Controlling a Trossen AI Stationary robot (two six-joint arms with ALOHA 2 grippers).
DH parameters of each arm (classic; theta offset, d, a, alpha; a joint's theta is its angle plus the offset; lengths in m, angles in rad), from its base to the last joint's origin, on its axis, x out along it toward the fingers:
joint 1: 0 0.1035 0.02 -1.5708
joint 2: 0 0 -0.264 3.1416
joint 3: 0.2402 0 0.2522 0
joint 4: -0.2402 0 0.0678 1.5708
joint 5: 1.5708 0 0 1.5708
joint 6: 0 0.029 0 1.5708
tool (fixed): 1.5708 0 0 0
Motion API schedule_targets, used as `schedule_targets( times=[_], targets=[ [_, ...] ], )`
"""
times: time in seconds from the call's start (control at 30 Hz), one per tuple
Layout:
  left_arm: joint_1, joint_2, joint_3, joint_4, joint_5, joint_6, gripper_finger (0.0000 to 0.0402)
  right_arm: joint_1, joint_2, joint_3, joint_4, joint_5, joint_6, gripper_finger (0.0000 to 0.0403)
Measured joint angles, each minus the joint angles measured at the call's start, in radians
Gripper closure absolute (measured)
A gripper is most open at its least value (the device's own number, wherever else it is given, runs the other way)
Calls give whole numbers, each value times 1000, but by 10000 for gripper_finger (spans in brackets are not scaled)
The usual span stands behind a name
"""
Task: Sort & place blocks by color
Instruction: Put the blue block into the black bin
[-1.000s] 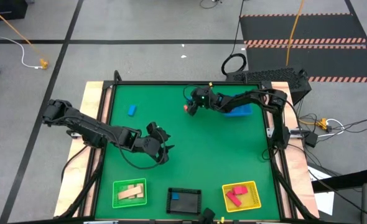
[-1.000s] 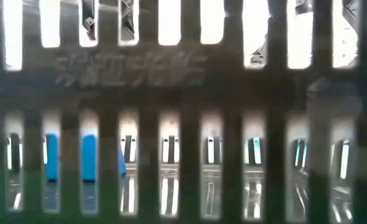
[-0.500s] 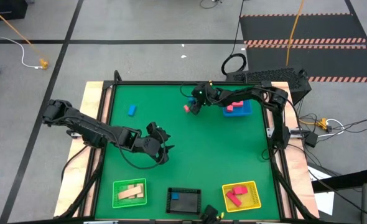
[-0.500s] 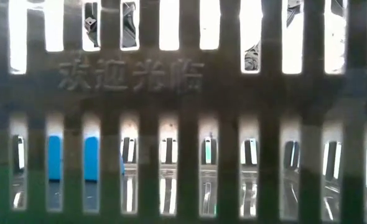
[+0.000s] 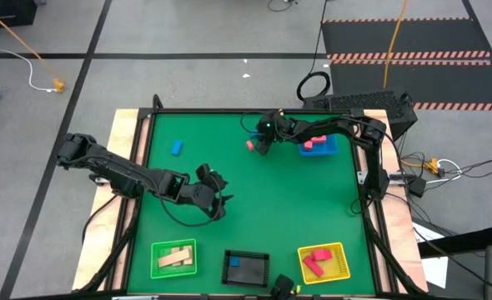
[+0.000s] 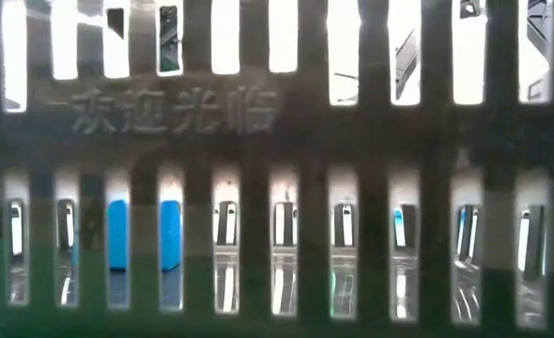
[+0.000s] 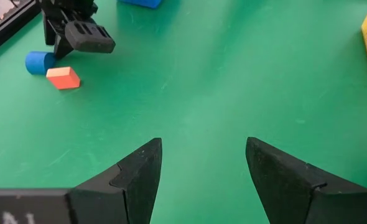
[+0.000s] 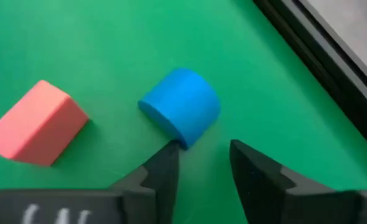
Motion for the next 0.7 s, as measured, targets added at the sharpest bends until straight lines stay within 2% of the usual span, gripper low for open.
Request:
schedule_targets(
  times=[0.1, 0.2, 0.33, 0.53, 0.7],
  targets=[
    [0, 0, 0, -22, 0, 0, 167, 0, 0, 0, -1, 3, 62, 231],
    [0, 0, 0, -35, 0, -2, 167, -1, -12, -1, -21, 5, 196, 197],
    [0, 0, 0, -41, 1, -1, 167, -1, -26, -2, -17, 4, 348, 169],
    [1, 0, 0, -41, 1, 11, 167, 7, -29, -2, 68, 3, 525, 156],
    [1, 0, 0, -40, 1, 15, 167, 14, -29, -1, 123, 4, 587, 156]
  ],
)
